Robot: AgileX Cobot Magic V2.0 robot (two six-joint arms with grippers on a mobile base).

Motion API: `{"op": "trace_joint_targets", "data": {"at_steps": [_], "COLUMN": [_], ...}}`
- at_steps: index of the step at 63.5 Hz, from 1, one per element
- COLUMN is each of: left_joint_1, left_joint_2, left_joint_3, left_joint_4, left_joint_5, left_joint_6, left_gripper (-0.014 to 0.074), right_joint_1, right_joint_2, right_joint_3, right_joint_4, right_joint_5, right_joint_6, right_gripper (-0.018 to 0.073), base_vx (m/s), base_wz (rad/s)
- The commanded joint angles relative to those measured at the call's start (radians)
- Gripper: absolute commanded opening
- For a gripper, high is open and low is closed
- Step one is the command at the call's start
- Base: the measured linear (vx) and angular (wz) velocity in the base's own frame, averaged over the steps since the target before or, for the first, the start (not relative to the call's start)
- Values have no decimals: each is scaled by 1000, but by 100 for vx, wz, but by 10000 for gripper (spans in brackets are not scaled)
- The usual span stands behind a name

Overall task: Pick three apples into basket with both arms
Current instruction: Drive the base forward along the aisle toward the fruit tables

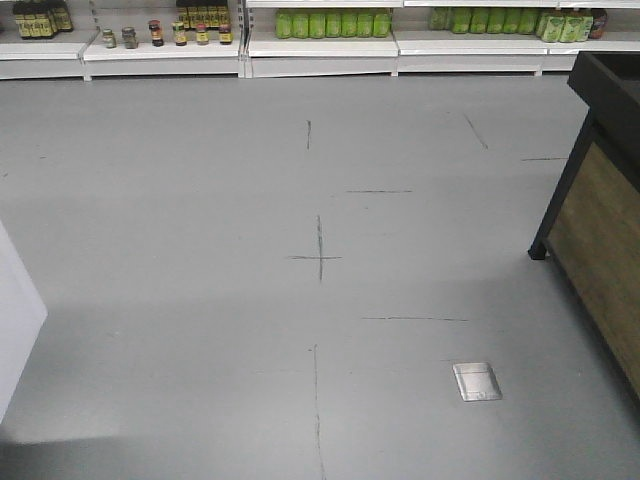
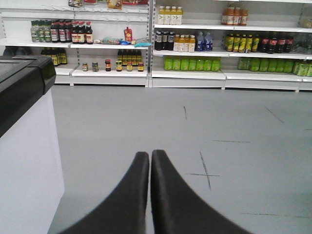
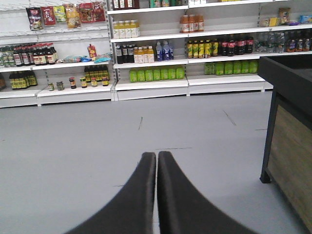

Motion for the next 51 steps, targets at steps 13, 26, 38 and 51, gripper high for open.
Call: {"op": "trace_joint_targets", "data": {"at_steps": [13,26,38,51], "left_joint_1": [1,1,1,1], "left_joint_2": [-16,-16,-16,-16], "left_joint_3": [4,4,4,4], "left_joint_4": [1,1,1,1], "left_joint_5": [-70,-70,-70,-70], "left_joint_6": [-9,-9,-9,-9], "left_gripper": [-7,-7,-7,-7], "right_joint_1": [-7,-7,-7,-7], "right_joint_2": [-13,-13,-13,-13], "right_joint_3": [13,13,13,13], "right_joint_4": [-10,-10,-10,-10], "right_joint_5": [-74,-74,-74,-74], "right_joint_6": [-8,-8,-8,-8], "right_gripper": [-4,-4,-4,-4], "base_vx": [22,21,19,18], "base_wz": [-21,-29,-30,-32]}}
